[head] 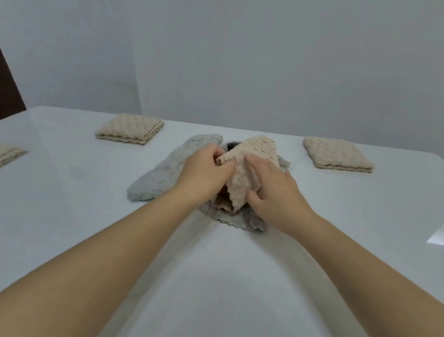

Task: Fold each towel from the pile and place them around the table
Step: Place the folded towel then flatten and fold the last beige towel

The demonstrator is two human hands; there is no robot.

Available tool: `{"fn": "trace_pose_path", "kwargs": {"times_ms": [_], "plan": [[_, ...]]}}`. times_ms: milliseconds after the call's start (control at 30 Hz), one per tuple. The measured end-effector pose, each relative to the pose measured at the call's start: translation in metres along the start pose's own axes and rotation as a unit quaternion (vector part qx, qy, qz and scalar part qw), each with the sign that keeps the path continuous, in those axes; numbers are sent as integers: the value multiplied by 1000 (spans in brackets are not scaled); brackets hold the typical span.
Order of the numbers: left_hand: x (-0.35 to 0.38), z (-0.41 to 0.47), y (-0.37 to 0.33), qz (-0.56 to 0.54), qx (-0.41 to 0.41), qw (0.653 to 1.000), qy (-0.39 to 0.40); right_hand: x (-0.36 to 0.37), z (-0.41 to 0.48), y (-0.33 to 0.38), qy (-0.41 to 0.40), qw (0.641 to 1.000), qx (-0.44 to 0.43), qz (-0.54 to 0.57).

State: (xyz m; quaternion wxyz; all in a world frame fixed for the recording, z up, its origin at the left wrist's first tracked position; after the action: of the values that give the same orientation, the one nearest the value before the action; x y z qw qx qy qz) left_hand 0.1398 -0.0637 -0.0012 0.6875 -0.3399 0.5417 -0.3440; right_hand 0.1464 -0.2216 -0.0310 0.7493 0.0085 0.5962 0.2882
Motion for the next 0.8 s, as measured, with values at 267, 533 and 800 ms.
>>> {"fn": "trace_pose_path", "kwargs": {"times_ms": [267, 533, 800], "plan": [[-41, -13, -22, -167, 31, 985, -33, -19, -9, 60, -45, 988, -30, 147], [-87, -32, -15, -203, 29, 977, -62, -27, -17, 100, -13, 972, -49, 228], [-106, -48, -16, -239, 24, 970, -24, -39, -28, 111, -53, 961, -19, 272]]}}
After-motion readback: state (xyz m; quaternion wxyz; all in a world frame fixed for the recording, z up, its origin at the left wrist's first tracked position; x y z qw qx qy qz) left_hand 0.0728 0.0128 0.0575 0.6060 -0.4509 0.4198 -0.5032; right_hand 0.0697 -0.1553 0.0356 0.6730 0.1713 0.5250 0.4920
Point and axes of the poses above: each hand's wrist, its own z-axis towards the middle knuckle, its own x-axis out of the palm, y = z × x, the point moved 2 cm from there along z, towards the middle knuckle, and after that the axes turned 3 degrees about -z, right-handed, at the moved point
